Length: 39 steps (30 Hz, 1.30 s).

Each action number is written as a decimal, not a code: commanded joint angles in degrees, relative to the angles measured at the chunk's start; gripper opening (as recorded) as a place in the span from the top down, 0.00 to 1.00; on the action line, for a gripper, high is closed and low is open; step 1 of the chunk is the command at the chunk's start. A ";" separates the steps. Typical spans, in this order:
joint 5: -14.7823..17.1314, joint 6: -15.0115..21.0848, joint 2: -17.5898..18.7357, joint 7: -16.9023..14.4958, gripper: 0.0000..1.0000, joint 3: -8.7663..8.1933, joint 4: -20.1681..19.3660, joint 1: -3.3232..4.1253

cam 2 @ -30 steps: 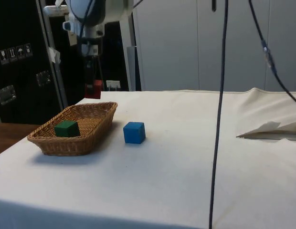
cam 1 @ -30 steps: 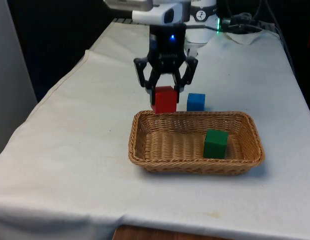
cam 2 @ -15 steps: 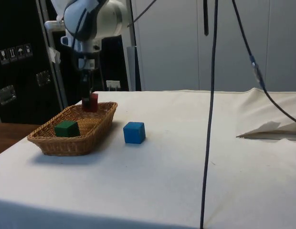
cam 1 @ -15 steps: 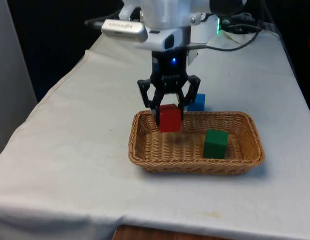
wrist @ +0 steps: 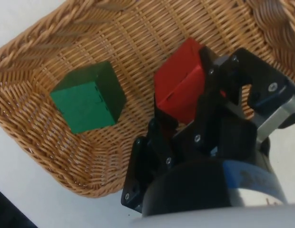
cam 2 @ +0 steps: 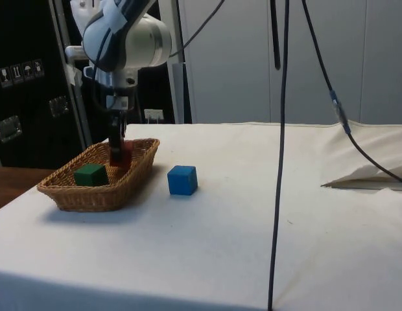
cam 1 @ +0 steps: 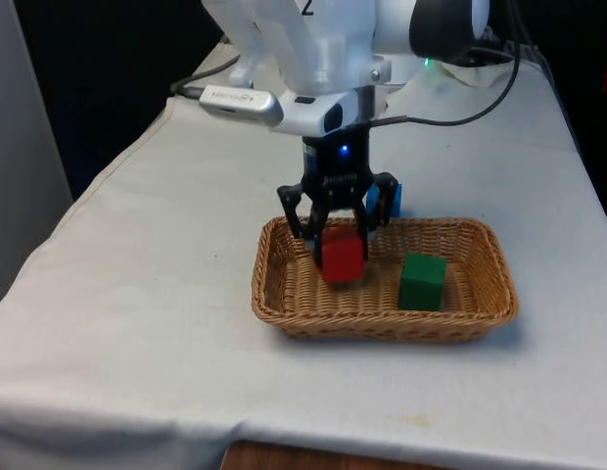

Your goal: Pick up exactly two blocks and place them into the basket.

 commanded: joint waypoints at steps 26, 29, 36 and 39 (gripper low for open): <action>-0.34 -0.69 -1.49 1.43 0.00 -0.86 -0.17 0.52; -0.57 -0.97 -2.06 2.01 0.00 -0.97 -0.34 0.63; -1.60 -1.60 -4.81 4.64 0.00 -1.49 -1.32 0.97; -1.83 -1.89 -5.44 5.33 0.00 -1.66 -1.49 1.03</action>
